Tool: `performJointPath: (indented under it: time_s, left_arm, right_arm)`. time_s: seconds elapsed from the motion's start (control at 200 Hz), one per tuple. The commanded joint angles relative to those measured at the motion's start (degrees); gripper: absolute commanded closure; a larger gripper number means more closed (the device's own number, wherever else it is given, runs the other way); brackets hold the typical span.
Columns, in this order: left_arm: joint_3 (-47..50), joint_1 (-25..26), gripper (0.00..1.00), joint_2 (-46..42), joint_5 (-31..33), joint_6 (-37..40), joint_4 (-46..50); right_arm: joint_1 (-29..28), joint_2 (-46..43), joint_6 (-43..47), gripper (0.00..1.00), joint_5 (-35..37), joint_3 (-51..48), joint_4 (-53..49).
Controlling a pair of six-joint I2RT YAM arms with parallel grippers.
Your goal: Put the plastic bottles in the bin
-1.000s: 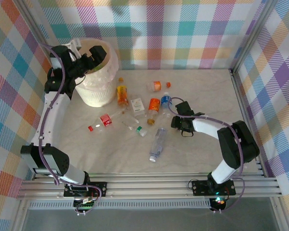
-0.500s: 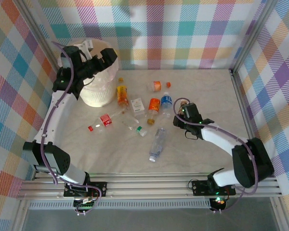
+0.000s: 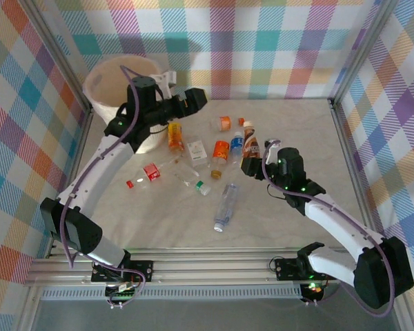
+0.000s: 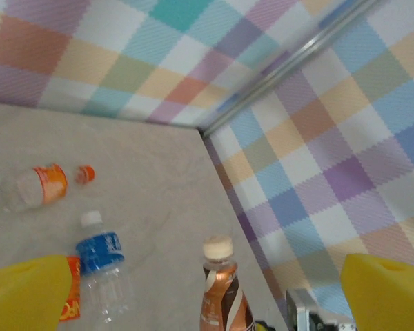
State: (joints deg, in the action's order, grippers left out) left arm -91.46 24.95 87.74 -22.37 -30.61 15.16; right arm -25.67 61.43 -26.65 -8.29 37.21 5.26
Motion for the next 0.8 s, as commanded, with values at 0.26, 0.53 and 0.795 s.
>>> performJointPath:
  time_s: [0.26, 0.53, 0.795]
  left_arm:
    - [4.89, 9.34, 0.00, 3.86, -4.38, -4.71, -7.35]
    - [9.33, 10.82, 0.01, 3.60, -2.09, -7.34, -11.22]
    - [11.93, 10.95, 0.15, 3.10, -4.76, -8.74, -14.50]
  right_arm:
    - [-1.43, 2.11, 2.13, 0.60, -15.58, 7.38, 9.22]
    - [-3.45, 5.70, 1.82, 0.59, -19.47, 10.80, 13.01]
    - [-5.08, 6.85, 3.02, 0.58, -20.21, 13.23, 11.83]
